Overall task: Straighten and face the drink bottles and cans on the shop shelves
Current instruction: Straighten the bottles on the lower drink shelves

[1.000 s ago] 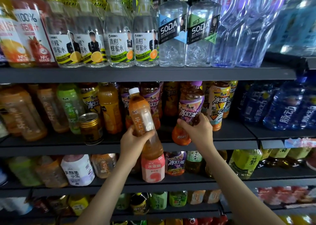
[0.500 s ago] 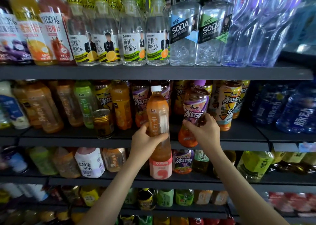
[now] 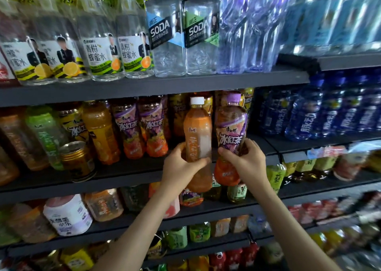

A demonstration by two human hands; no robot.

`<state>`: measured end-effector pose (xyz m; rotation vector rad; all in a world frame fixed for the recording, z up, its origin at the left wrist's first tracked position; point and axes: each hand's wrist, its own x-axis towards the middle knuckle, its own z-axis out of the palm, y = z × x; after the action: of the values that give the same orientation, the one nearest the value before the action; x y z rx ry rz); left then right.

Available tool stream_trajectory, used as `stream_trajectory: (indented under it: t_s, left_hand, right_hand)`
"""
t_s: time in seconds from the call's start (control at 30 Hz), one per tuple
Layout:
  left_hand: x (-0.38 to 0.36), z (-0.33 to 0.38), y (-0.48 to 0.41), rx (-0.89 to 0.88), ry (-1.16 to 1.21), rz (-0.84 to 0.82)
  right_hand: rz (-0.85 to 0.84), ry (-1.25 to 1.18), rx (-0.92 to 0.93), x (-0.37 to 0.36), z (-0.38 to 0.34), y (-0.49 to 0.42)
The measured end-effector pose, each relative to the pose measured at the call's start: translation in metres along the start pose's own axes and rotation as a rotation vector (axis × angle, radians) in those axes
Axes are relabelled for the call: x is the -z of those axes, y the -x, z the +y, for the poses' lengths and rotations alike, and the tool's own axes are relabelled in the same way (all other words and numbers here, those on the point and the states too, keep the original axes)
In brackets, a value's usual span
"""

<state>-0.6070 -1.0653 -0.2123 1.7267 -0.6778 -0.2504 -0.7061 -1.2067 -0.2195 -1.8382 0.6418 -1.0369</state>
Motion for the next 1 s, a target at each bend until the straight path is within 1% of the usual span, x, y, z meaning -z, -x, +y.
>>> stream_trajectory:
  t_s: [0.1, 0.27, 0.37, 0.47, 0.6, 0.77, 0.93, 1.0]
  left_hand:
    - [-0.009, 0.001, -0.001, 0.060, 0.170, -0.071]
    - [-0.019, 0.004, -0.005, 0.075, 0.232, -0.125]
    - [-0.023, 0.006, -0.002, 0.089, 0.314, -0.213]
    - [-0.027, 0.006, -0.002, 0.124, 0.422, -0.296]
    - [-0.033, 0.004, -0.001, 0.128, 0.457, -0.263]
    - [-0.044, 0.004, 0.002, 0.068, 0.417, -0.232]
    - [-0.078, 0.014, -0.003, -0.008, 0.345, -0.248]
    - [-0.095, 0.020, -0.005, -0.009, 0.328, -0.270]
  right_hand:
    - [-0.051, -0.020, -0.057, 0.015, 0.009, -0.001]
    - [-0.075, -0.132, -0.148, 0.028, 0.015, -0.002]
    - [-0.100, -0.210, -0.193, 0.035, 0.013, -0.001]
    - [-0.171, -0.284, -0.221, 0.040, 0.010, 0.000]
    - [-0.202, -0.317, -0.231, 0.044, 0.010, 0.002]
    - [-0.153, -0.361, -0.251, 0.051, 0.017, 0.003]
    - [-0.003, -0.300, -0.244, 0.073, 0.034, -0.003]
    - [0.043, -0.298, -0.239, 0.088, 0.038, -0.005]
